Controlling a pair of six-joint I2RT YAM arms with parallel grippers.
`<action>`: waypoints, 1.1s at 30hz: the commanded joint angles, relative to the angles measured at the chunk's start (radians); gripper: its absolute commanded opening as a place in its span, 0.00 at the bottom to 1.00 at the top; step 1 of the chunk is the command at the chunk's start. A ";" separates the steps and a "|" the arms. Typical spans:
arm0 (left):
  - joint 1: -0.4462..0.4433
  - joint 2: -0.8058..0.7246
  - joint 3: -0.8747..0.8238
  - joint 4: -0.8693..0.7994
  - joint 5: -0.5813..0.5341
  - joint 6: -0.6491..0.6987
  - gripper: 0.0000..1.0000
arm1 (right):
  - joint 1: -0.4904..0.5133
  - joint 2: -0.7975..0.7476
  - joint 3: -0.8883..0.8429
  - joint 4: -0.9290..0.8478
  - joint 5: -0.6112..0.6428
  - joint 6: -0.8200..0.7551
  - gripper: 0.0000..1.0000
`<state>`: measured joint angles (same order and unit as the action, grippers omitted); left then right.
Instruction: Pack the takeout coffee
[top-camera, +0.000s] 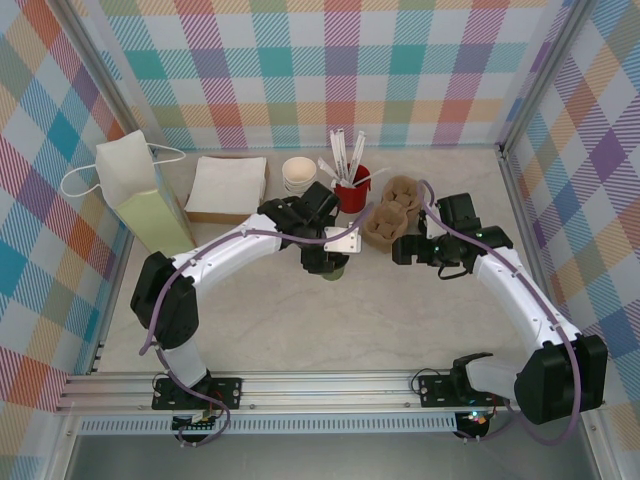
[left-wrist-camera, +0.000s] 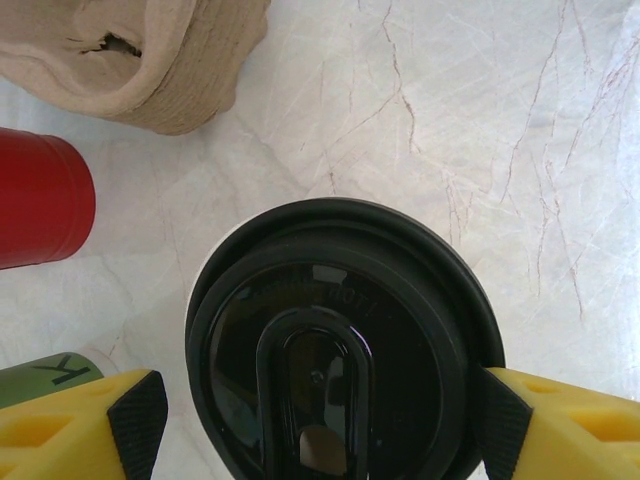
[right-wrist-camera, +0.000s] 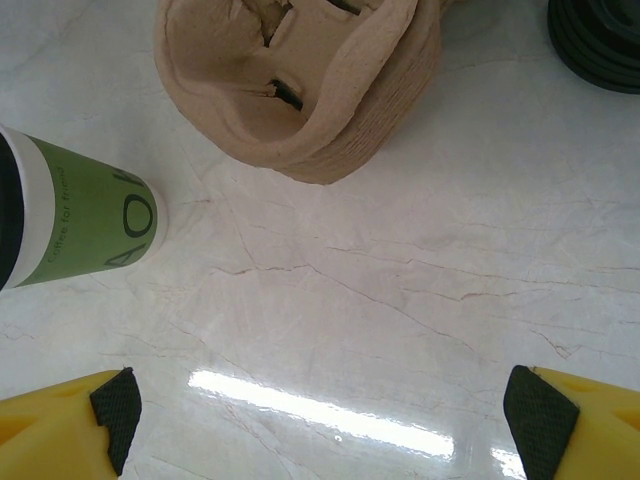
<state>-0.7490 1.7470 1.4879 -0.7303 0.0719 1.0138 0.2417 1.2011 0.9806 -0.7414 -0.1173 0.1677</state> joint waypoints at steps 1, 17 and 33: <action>0.014 0.015 0.025 -0.005 -0.008 -0.006 0.81 | -0.005 -0.008 -0.006 0.010 -0.027 -0.013 0.95; 0.024 0.014 0.020 0.009 0.003 -0.019 0.83 | -0.005 -0.008 -0.011 0.014 -0.046 -0.011 0.95; 0.100 -0.260 -0.150 0.158 0.185 -0.244 0.88 | -0.007 0.008 0.030 0.074 -0.308 0.068 0.93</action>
<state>-0.6685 1.5642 1.3811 -0.6498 0.1932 0.8753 0.2413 1.2015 0.9752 -0.6941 -0.3321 0.2043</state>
